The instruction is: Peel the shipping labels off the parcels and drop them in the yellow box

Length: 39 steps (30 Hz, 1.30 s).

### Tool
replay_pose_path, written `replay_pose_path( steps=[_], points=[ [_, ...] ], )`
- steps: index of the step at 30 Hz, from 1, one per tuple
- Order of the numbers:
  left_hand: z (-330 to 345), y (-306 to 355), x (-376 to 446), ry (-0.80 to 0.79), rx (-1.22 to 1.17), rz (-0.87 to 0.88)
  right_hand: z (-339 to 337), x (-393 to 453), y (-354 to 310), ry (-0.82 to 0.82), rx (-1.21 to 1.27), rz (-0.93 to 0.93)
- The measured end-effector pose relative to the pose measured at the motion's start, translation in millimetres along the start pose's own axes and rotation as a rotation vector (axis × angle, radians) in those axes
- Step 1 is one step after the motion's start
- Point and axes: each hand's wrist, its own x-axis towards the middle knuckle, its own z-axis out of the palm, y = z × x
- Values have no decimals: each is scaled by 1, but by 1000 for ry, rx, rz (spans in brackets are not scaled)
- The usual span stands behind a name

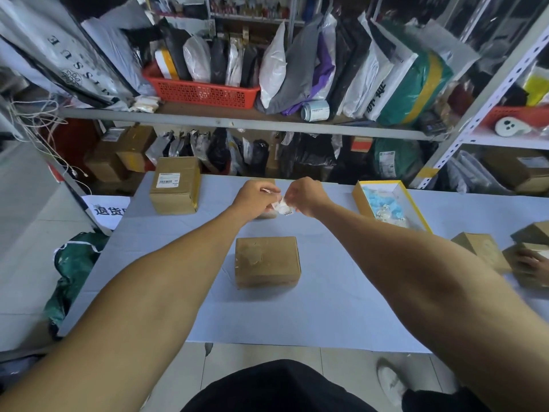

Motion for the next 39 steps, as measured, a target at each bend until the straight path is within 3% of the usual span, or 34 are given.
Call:
replay_pose_path(
  steps=[5, 9, 11, 16, 20, 31, 35, 39],
  points=[
    [-1, -4, 0, -43, -112, -75, 0, 0, -2, -16, 212, 76],
    [-3, -6, 4, -22, -42, -66, 4, -1, -1, -113, 539, 157],
    [-4, -4, 5, 18, -14, -73, 6, -4, -4, -141, 585, 121],
    [-6, -8, 7, 27, -9, -154, 10, -7, -4, -127, 297, -21],
    [-8, -6, 12, 31, -179, -303, 20, -4, -9, -43, 95, -63],
    [-19, 0, 2, -140, -398, -380, 12, 2, -12, 25, 35, -171],
    [-19, 7, 3, -78, -358, -362, 11, -4, -13, -67, 109, -218],
    [-14, 11, 2, -8, -283, -358, 11, -3, -15, -50, -43, -269]
  ],
)
